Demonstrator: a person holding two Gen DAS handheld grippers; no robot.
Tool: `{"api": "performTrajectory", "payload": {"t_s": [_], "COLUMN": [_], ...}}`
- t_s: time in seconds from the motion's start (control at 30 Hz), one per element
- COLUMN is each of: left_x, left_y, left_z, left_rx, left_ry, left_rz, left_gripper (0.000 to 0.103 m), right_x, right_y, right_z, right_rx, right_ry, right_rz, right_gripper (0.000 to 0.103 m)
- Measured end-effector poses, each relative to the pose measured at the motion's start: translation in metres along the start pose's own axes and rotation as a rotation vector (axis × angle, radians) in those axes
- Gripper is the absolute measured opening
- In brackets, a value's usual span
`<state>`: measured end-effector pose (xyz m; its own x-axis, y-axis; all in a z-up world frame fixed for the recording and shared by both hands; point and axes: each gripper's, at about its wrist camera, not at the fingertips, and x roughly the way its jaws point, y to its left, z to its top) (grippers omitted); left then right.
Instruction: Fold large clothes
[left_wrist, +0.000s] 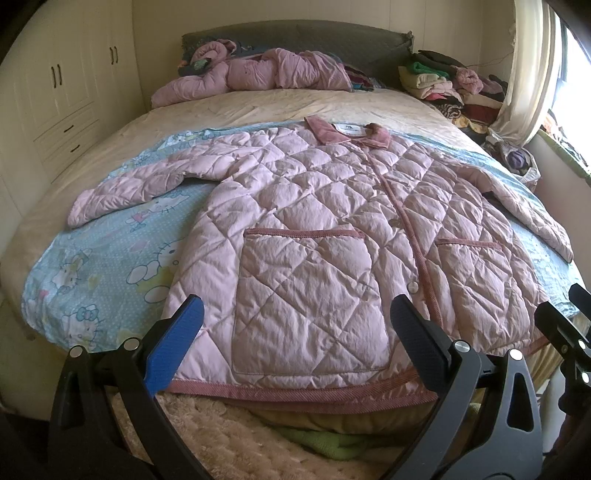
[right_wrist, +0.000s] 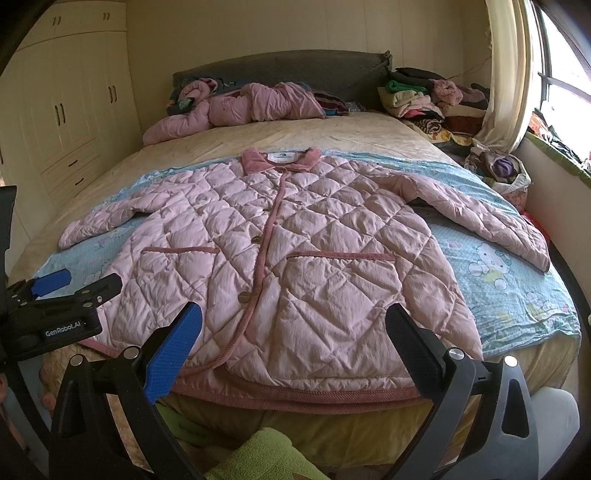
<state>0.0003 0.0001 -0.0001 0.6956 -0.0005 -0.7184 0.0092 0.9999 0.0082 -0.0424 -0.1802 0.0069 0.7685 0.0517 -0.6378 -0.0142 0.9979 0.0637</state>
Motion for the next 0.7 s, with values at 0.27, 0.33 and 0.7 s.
{"api": "performTrajectory", "payload": {"t_s": [0.27,0.33,0.7], "left_x": [-0.0001,-0.0001,-0.0002], "left_y": [-0.0002,0.0001,0.0000], "left_z": [-0.0001,0.0000,-0.0001], "left_rx": [0.002,0.000,0.001], "left_ry": [-0.001,0.000,-0.001], "left_rz": [-0.001,-0.001,0.000], "left_gripper": [0.095,0.095,0.095], "right_x": [0.0003,0.0002,-0.0001], "right_y": [-0.0001,0.0003,-0.0012], "right_z": [0.0000,0.0001,0.0015], "right_rx": [0.000,-0.001,0.003], "right_ry": [0.000,-0.001,-0.002], "right_rz": [0.002,0.002,0.005], "right_gripper": [0.099,0.099,0.099]}}
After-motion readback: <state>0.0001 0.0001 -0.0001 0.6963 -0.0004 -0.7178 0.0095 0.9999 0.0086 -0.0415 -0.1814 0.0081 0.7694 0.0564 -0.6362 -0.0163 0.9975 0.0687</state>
